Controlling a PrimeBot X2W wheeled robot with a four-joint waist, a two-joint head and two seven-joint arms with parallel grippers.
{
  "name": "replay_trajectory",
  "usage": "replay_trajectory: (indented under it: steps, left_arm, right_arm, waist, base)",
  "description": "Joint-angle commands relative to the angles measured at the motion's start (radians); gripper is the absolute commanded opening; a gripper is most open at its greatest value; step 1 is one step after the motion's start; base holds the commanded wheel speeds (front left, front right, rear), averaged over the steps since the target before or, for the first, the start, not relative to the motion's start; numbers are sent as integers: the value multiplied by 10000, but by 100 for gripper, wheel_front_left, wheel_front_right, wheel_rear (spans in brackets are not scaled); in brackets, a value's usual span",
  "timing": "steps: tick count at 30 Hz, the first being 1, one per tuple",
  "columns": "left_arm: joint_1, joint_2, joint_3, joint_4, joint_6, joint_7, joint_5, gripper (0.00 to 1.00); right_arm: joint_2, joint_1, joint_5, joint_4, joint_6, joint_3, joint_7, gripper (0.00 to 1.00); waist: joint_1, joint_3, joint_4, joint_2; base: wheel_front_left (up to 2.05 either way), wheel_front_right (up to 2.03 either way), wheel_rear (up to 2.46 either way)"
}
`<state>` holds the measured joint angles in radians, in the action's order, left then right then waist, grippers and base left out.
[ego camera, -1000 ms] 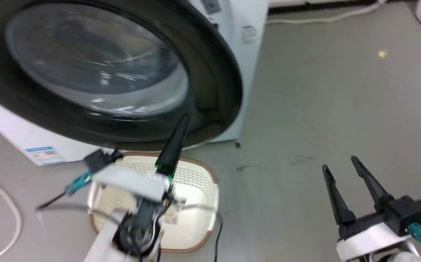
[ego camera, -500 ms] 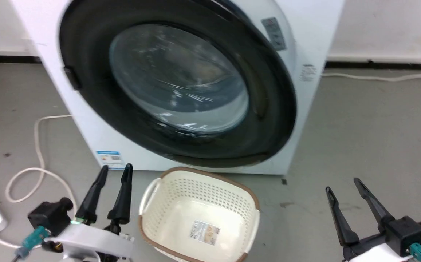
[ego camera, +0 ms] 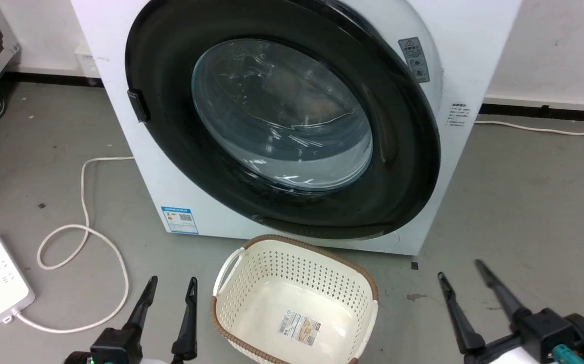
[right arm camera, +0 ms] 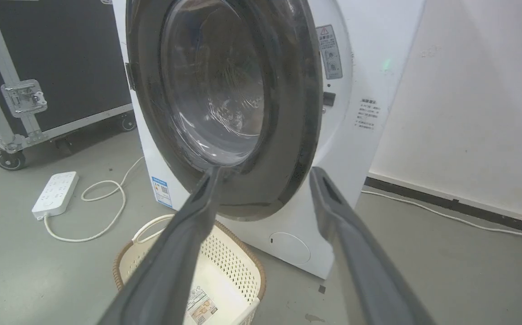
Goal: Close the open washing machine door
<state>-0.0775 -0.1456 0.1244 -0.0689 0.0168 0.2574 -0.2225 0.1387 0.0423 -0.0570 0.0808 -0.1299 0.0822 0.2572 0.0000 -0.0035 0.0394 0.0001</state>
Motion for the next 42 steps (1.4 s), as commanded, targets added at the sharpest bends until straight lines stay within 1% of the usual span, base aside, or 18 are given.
replay_trajectory:
  steps: [1, 2, 5, 8, 12, 18, 23, 27, 28, 29, 30, 31, 32, 33, 35, 36, 37, 42]
  left_arm:
    - [-63, 19, -26, -79, 27, 42, 118, 100]
    - [-43, 20, -4, -149, 80, 42, 239, 100]
    - [85, 140, 19, -229, 108, 43, 513, 100]
    - [226, 322, 44, -214, 30, 43, 729, 100]
    - [516, 530, 129, -161, -48, 43, 959, 100]
    - [1032, 794, 331, -46, -175, 43, 1070, 100]
    - [1449, 893, 405, 58, -235, 43, 1007, 100]
    - [1712, 927, 481, 163, -258, 43, 979, 100]
    - [1712, 927, 481, 163, -258, 43, 979, 100]
    - [1759, 933, 518, 192, -280, 43, 976, 100]
    - [1869, 947, 645, 281, -400, 43, 914, 100]
    - [1869, 947, 645, 281, -400, 43, 914, 100]
    - [1934, 949, 759, 299, -467, 43, 834, 100]
    - [1934, 949, 759, 299, -467, 43, 834, 100]
    - [2007, 950, 884, 291, -539, 43, 763, 100]
    - [2049, 951, 944, 282, -573, 43, 735, 100]
    - [2169, 952, 1089, 255, -666, 43, 664, 100]
    - [2292, 953, 1198, 210, -752, 43, 610, 100]
  right_arm:
    - [98, 120, -49, -8, -8, 135, 46, 30]
    - [146, 98, -119, -28, -8, 251, 46, 0]
    - [321, -125, -411, -147, -8, 584, 46, 0]
    - [664, -574, -677, -200, -8, 989, 46, 0]
    - [1330, -1559, -997, -171, -8, 1513, -11, 0]
    - [2435, -3380, -1749, 5, -8, 2173, -429, 0]
    - [3403, -4846, -2645, 671, -8, 2401, -753, 0]
    - [4102, -5853, -3448, 1233, -8, 2781, -997, 0]
    - [4102, -5853, -3448, 1233, -8, 2781, -997, 0]
    - [4237, -6088, -3652, 1399, -8, 2817, -1055, 0]
    - [4659, -7033, -4318, 2112, -8, 2909, -1279, 0]
    - [4659, -7033, -4318, 2112, -8, 2909, -1279, 0]
    - [4739, -7519, -4583, 2529, -8, 2833, -1322, 0]
    - [4739, -7519, -4583, 2529, -8, 2833, -1322, 0]
    - [4760, -7977, -4776, 2978, -8, 2734, -1363, 0]
    - [4785, -8207, -4807, 3215, -8, 2702, -1378, 0]
    - [4766, -8826, -4882, 3896, -8, 2590, -1391, 0]
    - [4622, -9543, -4956, 4938, -8, 2395, -1258, 0]
  waist:
    - [0, 49, 53, -1]
    - [0, 120, 93, -1]
    - [0, 418, 227, -1]
    - [0, 824, 409, -1]
    - [0, 1495, 744, -1]
    - [0, 2461, 1289, -1]
    - [0, 3027, 1681, -1]
    - [0, 3394, 1909, -1]
    - [0, 3394, 1909, -1]
    - [0, 3472, 1954, -1]
    - [0, 3772, 2043, -1]
    - [0, 3772, 2043, -1]
    - [0, 3908, 2066, -1]
    - [0, 3908, 2066, -1]
    - [0, 4004, 2092, -1]
    - [0, 4042, 2109, -1]
    - [0, 4121, 2148, -1]
    - [0, 4110, 2189, -1]
  base:
    - [0, 0, 0]
    - [0, 0, 0]
    - [0, 0, 0]
    - [0, 0, 0]
    - [0, 0, 0]
    - [0, 0, 0]
    - [0, 0, 0]
    - [0, 0, 0]
    - [0, 0, 0]
    - [0, 0, 0]
    - [0, 0, 0]
    - [0, 0, 0]
    - [0, 0, 0]
    - [0, 0, 0]
    - [0, 0, 0]
    - [0, 0, 0]
    - [0, 0, 0]
    - [0, 0, 0]
